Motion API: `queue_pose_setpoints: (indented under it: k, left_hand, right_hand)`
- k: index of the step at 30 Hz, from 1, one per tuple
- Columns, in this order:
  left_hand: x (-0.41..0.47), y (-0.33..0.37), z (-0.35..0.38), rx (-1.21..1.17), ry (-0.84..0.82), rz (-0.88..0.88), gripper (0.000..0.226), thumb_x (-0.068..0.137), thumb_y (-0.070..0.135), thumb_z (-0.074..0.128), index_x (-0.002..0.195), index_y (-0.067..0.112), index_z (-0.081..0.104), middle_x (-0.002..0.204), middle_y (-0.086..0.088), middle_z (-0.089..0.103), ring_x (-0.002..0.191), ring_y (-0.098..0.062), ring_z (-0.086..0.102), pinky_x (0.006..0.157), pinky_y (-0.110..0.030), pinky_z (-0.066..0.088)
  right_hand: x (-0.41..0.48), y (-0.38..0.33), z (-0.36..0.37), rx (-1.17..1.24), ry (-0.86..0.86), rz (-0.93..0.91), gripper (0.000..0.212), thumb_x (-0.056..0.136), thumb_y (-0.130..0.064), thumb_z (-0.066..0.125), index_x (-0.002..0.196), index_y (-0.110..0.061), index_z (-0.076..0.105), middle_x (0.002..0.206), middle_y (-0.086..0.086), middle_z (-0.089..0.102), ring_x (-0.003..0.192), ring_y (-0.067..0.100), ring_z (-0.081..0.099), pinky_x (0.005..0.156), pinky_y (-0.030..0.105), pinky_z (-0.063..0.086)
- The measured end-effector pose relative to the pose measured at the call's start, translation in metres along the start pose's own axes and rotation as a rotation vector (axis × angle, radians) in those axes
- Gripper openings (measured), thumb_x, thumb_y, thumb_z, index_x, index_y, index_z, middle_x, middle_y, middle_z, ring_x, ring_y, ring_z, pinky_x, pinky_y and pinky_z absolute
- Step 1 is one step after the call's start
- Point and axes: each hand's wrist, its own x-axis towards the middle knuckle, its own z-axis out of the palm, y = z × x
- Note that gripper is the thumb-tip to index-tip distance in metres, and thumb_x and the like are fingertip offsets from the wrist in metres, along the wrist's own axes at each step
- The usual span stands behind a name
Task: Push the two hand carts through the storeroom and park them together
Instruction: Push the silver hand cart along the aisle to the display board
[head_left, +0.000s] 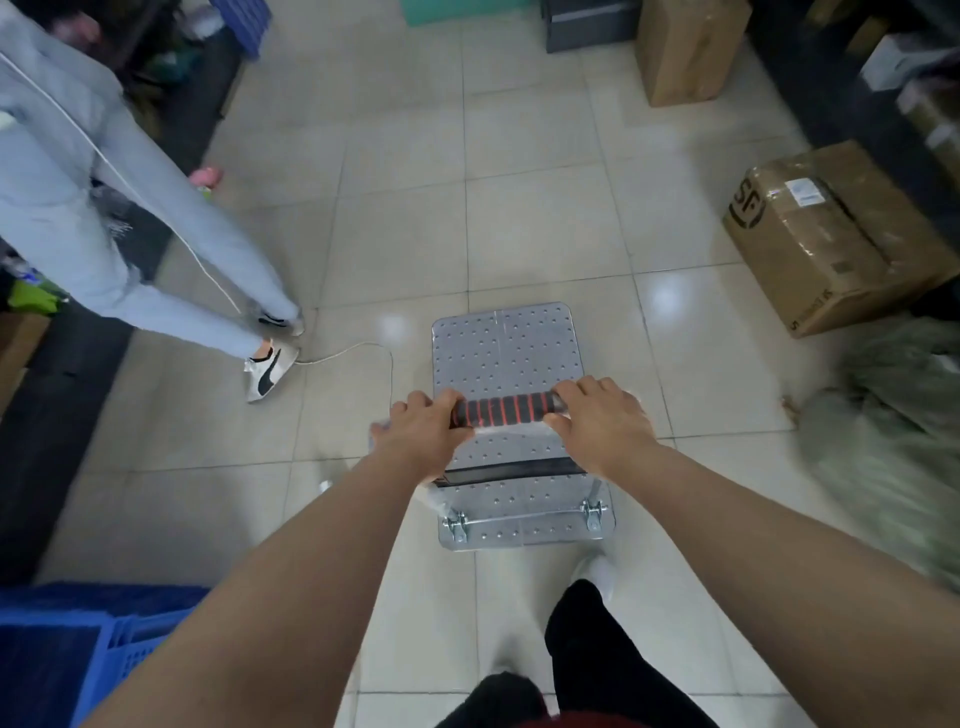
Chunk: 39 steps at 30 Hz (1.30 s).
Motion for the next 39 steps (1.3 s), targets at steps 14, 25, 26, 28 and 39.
queue_pose_setpoints:
  k: [14,25,26,28,39]
  left_hand:
    - [0.111,0.051,-0.053,-0.065,0.090,-0.087,0.030,0.097,0.044,0.046,0.125,0.035,0.039,0.125,-0.007,0.041,0.117,-0.030,0.040,0.095,-0.056,0.036]
    - [0.253,0.059,-0.134,-0.137,0.044,-0.029,0.027,0.098,0.033,0.048,0.123,0.029,0.040,0.122,-0.010,0.043,0.117,-0.035,0.041,0.102,-0.068,0.028]
    - [0.268,0.057,-0.144,-0.133,0.046,-0.025,0.026,0.098,0.031,0.048,0.123,0.029,0.040,0.123,-0.010,0.043,0.117,-0.035,0.042,0.102,-0.068,0.028]
    - [0.296,0.052,-0.165,-0.106,0.035,-0.027,0.026,0.098,0.029,0.049,0.123,0.029,0.040,0.123,-0.010,0.043,0.117,-0.034,0.042,0.102,-0.068,0.028]
    - [0.440,0.036,-0.262,-0.035,0.049,-0.144,0.023,0.097,0.034,0.049,0.118,0.030,0.038,0.118,-0.010,0.043,0.113,-0.032,0.044,0.092,-0.059,0.044]
  right_hand:
    - [0.127,0.048,-0.057,-0.003,0.013,-0.035,0.042,0.098,-0.042,0.035,0.134,-0.022,0.038,0.131,0.004,0.049,0.122,0.025,0.042,0.107,0.039,0.031]
    - [0.280,0.058,-0.122,-0.028,0.020,0.004,0.036,0.097,-0.042,0.040,0.128,-0.025,0.045,0.124,0.000,0.054,0.116,0.021,0.046,0.100,0.039,0.036]
    - [0.298,0.056,-0.127,-0.009,0.029,0.011,0.037,0.096,-0.042,0.041,0.129,-0.025,0.045,0.126,0.000,0.053,0.119,0.021,0.045,0.102,0.039,0.034]
    - [0.330,0.052,-0.135,0.040,0.042,0.029,0.039,0.096,-0.041,0.044,0.131,-0.024,0.045,0.129,0.001,0.052,0.123,0.022,0.043,0.106,0.041,0.032]
    - [0.501,0.051,-0.190,0.082,-0.023,-0.099,0.037,0.096,-0.042,0.044,0.131,-0.032,0.044,0.124,0.000,0.055,0.118,0.021,0.045,0.102,0.041,0.035]
